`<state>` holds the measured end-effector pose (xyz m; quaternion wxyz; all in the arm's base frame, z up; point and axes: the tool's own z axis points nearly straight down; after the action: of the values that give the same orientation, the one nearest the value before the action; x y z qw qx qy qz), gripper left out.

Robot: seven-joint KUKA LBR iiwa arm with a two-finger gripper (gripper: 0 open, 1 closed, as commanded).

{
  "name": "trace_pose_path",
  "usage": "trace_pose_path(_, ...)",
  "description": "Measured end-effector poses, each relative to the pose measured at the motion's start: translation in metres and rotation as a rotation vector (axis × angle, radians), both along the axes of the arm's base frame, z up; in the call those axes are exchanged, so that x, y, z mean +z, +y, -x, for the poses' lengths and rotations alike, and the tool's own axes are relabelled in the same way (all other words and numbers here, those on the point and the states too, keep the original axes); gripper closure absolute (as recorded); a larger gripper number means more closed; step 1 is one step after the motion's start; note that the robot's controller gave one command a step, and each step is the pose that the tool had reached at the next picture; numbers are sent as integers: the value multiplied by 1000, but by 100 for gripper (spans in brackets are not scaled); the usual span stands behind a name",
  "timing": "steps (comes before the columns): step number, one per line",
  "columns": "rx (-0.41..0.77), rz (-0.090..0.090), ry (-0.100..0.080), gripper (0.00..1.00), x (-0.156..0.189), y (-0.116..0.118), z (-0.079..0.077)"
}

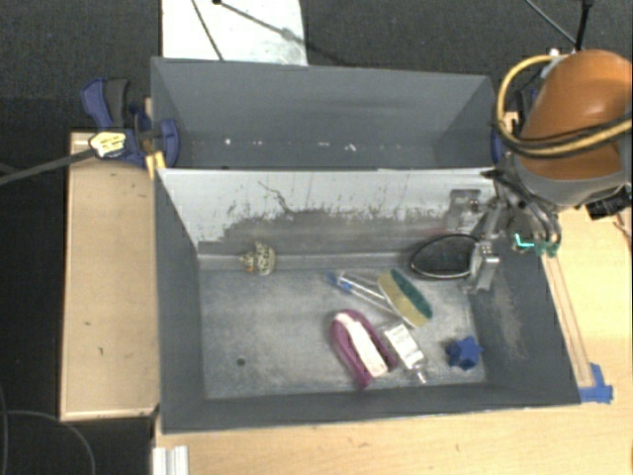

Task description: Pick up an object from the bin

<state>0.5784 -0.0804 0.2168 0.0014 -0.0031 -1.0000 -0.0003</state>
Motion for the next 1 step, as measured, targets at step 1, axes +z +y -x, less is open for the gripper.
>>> trace_pose_path(1, -320, -1, -1, 0, -98, 76, -3)
